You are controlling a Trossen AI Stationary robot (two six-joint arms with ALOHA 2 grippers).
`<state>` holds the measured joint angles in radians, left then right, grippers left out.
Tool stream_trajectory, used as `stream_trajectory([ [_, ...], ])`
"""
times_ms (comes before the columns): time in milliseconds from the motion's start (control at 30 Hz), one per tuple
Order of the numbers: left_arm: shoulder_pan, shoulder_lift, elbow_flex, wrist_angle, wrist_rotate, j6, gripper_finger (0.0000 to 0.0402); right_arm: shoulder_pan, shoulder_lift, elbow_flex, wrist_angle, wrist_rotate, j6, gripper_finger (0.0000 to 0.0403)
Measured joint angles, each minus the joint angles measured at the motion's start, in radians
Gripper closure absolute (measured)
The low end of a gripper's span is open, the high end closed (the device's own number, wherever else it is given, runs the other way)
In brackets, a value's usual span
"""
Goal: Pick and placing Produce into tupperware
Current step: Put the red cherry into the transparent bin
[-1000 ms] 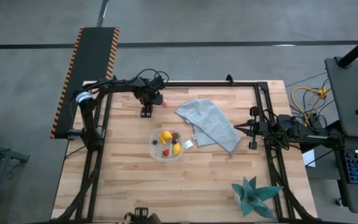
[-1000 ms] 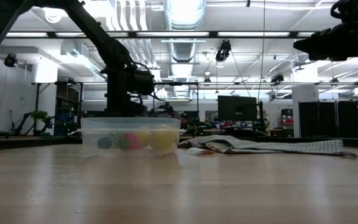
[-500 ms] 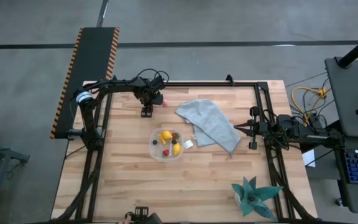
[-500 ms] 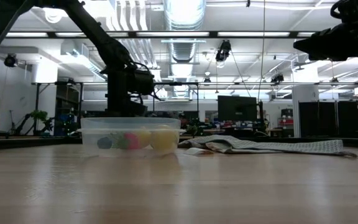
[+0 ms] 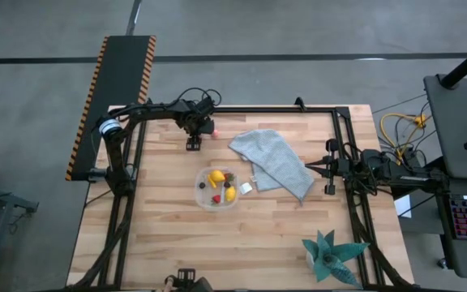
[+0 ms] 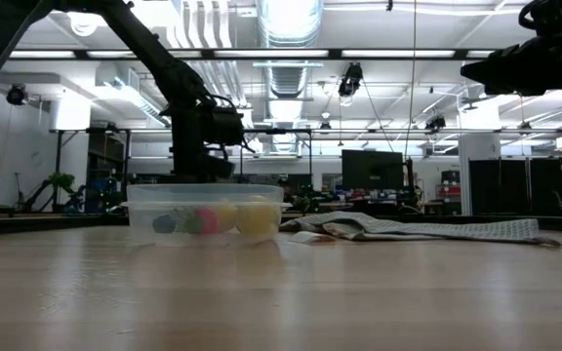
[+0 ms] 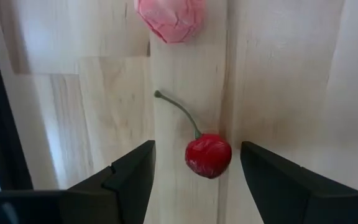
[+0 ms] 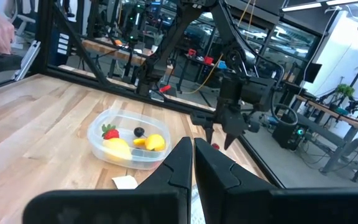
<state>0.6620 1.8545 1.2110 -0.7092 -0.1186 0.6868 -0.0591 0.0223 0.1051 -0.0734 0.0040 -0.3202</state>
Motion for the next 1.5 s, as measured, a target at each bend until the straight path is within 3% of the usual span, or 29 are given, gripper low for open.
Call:
stream_trajectory([
  [800, 0.0, 0.003, -0.006, 0.006, 0.004, -0.009, 0.0186, 0.0, 0.0, 0.0, -0.005, 0.0, 0.005, 0.0394],
  [1500, -0.002, 0.002, -0.03, 0.026, 0.014, 0.017, 0.0332, 0.0, 0.0, 0.0, -0.005, 0.0, 0.005, 0.0394],
])
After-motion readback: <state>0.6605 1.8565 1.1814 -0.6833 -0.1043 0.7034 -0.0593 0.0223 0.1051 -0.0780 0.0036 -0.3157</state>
